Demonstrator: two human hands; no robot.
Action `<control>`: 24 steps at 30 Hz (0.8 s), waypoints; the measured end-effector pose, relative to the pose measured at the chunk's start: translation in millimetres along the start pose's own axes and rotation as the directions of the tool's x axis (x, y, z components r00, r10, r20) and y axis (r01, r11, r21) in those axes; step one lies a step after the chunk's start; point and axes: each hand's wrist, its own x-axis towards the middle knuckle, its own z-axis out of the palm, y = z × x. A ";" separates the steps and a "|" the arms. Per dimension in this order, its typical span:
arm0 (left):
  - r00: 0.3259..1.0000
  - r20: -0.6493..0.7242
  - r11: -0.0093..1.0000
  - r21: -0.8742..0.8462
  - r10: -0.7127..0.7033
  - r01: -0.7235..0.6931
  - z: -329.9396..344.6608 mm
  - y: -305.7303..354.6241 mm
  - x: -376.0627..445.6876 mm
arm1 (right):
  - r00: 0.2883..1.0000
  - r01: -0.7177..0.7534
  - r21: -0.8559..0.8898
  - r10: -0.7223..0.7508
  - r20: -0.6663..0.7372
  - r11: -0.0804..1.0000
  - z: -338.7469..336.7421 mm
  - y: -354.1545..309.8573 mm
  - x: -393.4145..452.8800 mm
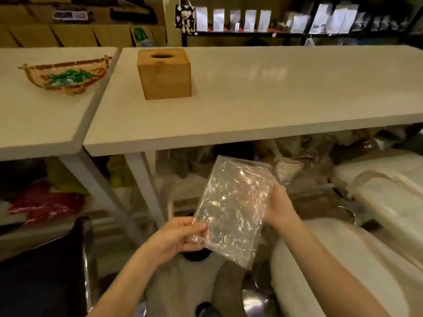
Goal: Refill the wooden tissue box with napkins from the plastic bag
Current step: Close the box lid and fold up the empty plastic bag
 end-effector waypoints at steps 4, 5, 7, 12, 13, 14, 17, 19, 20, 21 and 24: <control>0.968 -0.239 0.995 -0.083 -0.082 0.064 -18.3 -81.0 42.2 | 0.961 -0.152 0.077 0.166 -0.221 0.985 -62.6 75.8 39.0; 0.954 -0.282 0.992 -0.093 -0.105 0.082 -25.4 -101.3 54.3 | 0.941 -0.178 0.072 0.191 -0.279 0.981 -77.7 91.5 50.0; 0.927 -0.351 0.989 -0.107 -0.135 0.103 -40.7 -135.8 80.5 | 0.916 -0.199 0.007 0.188 -0.355 0.980 -96.8 120.5 70.4; 0.871 -0.451 0.979 -0.148 -0.192 0.140 -88.1 -199.7 157.6 | 0.883 -0.351 -0.315 0.200 -0.426 0.882 -164.7 195.2 138.3; 0.859 -0.472 0.976 -0.174 -0.199 0.131 -98.3 -213.7 175.7 | 0.890 -0.345 -0.428 0.145 -0.433 0.836 -180.0 208.8 157.2; 0.846 -0.491 0.974 -0.188 -0.206 0.129 -107.4 -227.2 194.5 | 0.895 -0.332 -0.495 0.102 -0.434 0.803 -192.6 219.8 176.3; 0.806 -0.539 0.965 -0.218 -0.243 0.145 -137.2 -271.3 257.1 | 0.898 -0.292 -0.620 -0.013 -0.439 0.729 -232.4 252.8 238.9; 0.783 -0.572 0.963 -0.239 -0.245 0.126 -157.6 -301.7 298.0 | 0.895 -0.269 -0.707 -0.102 -0.435 0.654 -267.5 278.9 282.5; 0.769 -0.590 0.959 -0.261 -0.247 0.108 -167.9 -316.5 317.9 | 0.893 -0.269 -0.744 -0.130 -0.430 0.611 -283.0 291.5 302.0; 0.760 -0.598 0.954 -0.285 -0.254 0.095 -176.4 -329.3 334.8 | 0.894 -0.275 -0.777 -0.147 -0.423 0.566 -299.2 303.8 319.6; 0.738 -0.611 0.941 -0.326 -0.284 0.092 -196.5 -368.3 374.6 | 0.900 -0.256 -0.825 -0.188 -0.394 0.504 -326.7 330.0 354.7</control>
